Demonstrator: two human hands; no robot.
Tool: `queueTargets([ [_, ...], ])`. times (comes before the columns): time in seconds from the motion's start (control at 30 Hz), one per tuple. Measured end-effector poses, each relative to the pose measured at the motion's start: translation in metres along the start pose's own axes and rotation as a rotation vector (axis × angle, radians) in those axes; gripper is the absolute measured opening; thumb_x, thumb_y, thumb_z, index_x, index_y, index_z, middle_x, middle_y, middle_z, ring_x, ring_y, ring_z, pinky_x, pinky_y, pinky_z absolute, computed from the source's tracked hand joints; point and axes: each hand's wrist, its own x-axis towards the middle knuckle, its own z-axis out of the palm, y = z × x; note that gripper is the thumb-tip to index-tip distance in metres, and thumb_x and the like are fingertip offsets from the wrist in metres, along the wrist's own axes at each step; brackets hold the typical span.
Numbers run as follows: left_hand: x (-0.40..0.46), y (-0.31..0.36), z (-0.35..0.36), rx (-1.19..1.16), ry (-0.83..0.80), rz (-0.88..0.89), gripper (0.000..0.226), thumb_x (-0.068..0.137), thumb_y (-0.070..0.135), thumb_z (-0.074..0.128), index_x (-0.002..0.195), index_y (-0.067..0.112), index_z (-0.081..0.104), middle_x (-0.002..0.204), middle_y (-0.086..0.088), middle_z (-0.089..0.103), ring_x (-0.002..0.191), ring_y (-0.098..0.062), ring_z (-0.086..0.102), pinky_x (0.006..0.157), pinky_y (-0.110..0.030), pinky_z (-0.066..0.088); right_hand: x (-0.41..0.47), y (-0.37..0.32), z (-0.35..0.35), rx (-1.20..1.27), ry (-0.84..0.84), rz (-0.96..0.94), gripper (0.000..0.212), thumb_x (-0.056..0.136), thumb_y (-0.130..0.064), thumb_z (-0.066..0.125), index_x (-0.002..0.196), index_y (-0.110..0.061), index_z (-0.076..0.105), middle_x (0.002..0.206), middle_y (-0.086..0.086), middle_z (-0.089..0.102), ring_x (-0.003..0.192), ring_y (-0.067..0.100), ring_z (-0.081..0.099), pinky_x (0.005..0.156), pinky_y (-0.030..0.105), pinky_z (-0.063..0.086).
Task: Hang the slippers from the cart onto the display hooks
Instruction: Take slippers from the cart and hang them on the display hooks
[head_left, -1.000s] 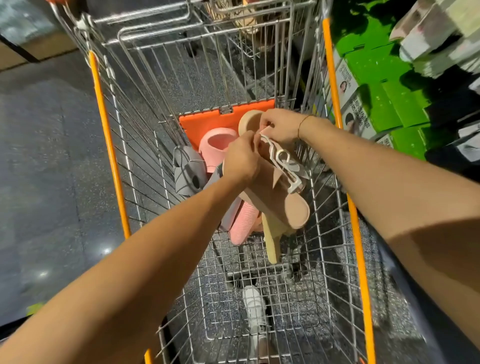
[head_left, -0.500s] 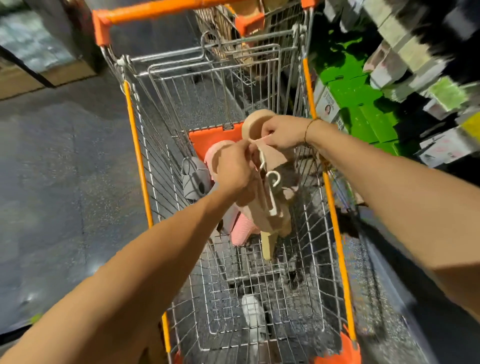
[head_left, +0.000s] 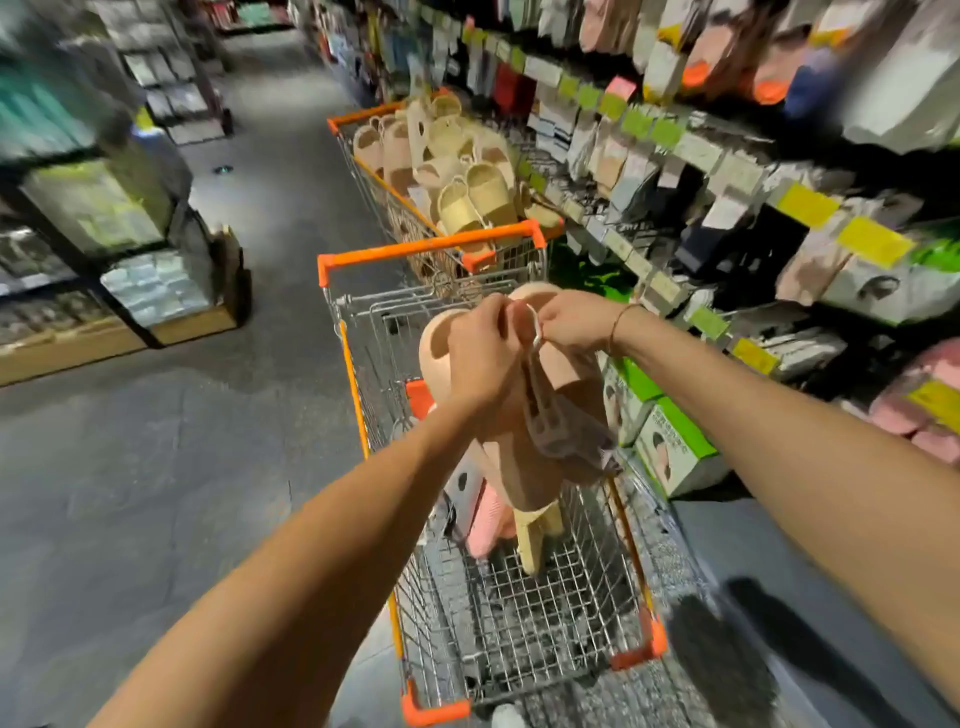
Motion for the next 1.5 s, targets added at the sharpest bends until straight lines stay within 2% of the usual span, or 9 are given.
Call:
queueTargets([
  [0.1, -0.013, 0.045, -0.035, -0.051, 0.016, 0.060, 0.022, 0.101, 0.023, 0.053, 0.094, 0.012, 0.071, 0.088, -0.007, 0.072, 0.079, -0.022, 0.062, 0.065, -0.027, 0.033, -0.077, -0.015, -0.012, -0.017, 0.064, 0.032, 0.024, 0.101, -0.024, 0.044, 0.087, -0.019, 0.062, 0.113, 0.010, 0.063, 0.108, 0.030, 0.059, 0.081, 0.028, 0.044],
  [0.27, -0.044, 0.129, -0.070, -0.172, 0.028, 0.224, 0.028, 0.098, 0.040, 0.048, 0.082, 0.027, 0.066, 0.076, 0.006, 0.068, 0.073, -0.015, 0.062, 0.068, -0.039, 0.051, -0.216, -0.024, -0.050, 0.010, 0.250, 0.085, 0.019, 0.096, -0.028, 0.054, 0.089, -0.014, 0.065, 0.089, -0.001, 0.059, 0.089, 0.022, 0.057, 0.067, 0.030, 0.041],
  [0.47, -0.076, 0.287, -0.102, -0.400, -0.027, 0.511, 0.026, 0.098, 0.031, 0.052, 0.075, 0.022, 0.062, 0.066, 0.010, 0.059, 0.069, -0.015, 0.057, 0.067, -0.041, 0.048, -0.359, -0.022, -0.107, 0.167, 0.905, 0.157, 0.023, 0.092, -0.032, 0.063, 0.090, -0.009, 0.066, 0.085, 0.006, 0.067, 0.081, 0.023, 0.061, 0.070, 0.035, 0.046],
  [0.6, -0.104, 0.391, -0.106, -0.554, -0.108, 0.623, 0.029, 0.097, 0.038, 0.050, 0.074, 0.025, 0.063, 0.068, 0.006, 0.065, 0.070, -0.019, 0.063, 0.066, -0.043, 0.051, -0.459, -0.018, -0.148, 0.172, 1.231, 0.121, 0.019, 0.092, -0.029, 0.069, 0.088, -0.012, 0.077, 0.090, -0.003, 0.073, 0.083, 0.004, 0.063, 0.071, 0.021, 0.044],
  [0.7, -0.147, 0.454, -0.104, -0.629, -0.178, 0.722, 0.030, 0.098, 0.030, 0.051, 0.071, 0.036, 0.062, 0.069, 0.014, 0.066, 0.071, -0.002, 0.062, 0.065, -0.033, 0.046, -0.535, -0.018, -0.171, 0.098, 1.256, 0.160, 0.017, 0.093, -0.025, 0.068, 0.089, -0.013, 0.080, 0.097, -0.005, 0.076, 0.086, -0.001, 0.062, 0.076, 0.013, 0.045],
  [0.77, -0.178, 0.490, -0.096, -0.685, -0.231, 0.753, 0.028, 0.098, 0.033, 0.049, 0.075, 0.033, 0.065, 0.072, 0.013, 0.067, 0.072, -0.004, 0.063, 0.066, -0.033, 0.047, -0.579, -0.014, -0.179, 0.012, 1.235, 0.255, 0.023, 0.094, -0.032, 0.065, 0.079, -0.019, 0.077, 0.086, -0.007, 0.075, 0.081, 0.007, 0.066, 0.083, 0.024, 0.051],
  [0.93, -0.251, 0.573, -0.076, -0.906, -0.372, 0.819, 0.033, 0.102, 0.015, 0.053, 0.076, 0.029, 0.067, 0.071, 0.011, 0.068, 0.070, -0.001, 0.063, 0.063, -0.015, 0.045, -0.683, 0.008, -0.183, -0.301, 1.325, 0.607, 0.046, 0.093, -0.050, 0.055, 0.057, -0.021, 0.049, 0.060, -0.003, 0.054, 0.061, 0.015, 0.055, 0.062, 0.043, 0.051],
  [1.13, -0.312, 0.686, -0.051, -1.030, -0.511, 0.885, 0.030, 0.103, 0.035, 0.048, 0.081, 0.031, 0.068, 0.075, 0.008, 0.070, 0.073, -0.014, 0.068, 0.070, -0.046, 0.056, -0.788, 0.037, -0.206, -0.455, 1.441, 0.679, 0.049, 0.097, -0.036, 0.052, 0.051, -0.024, 0.039, 0.053, -0.004, 0.045, 0.058, 0.021, 0.047, 0.066, 0.046, 0.047],
  [1.5, -0.390, 0.918, -0.049, -1.117, -0.248, 1.084, 0.027, 0.091, 0.036, 0.060, 0.116, 0.025, 0.058, 0.113, 0.007, 0.056, 0.106, -0.013, 0.055, 0.093, -0.033, 0.045, -0.999, 0.087, -0.344, -0.445, 1.816, 0.761, 0.043, 0.094, -0.031, 0.056, 0.065, 0.000, 0.064, 0.061, 0.015, 0.061, 0.058, 0.027, 0.056, 0.056, 0.034, 0.044],
])
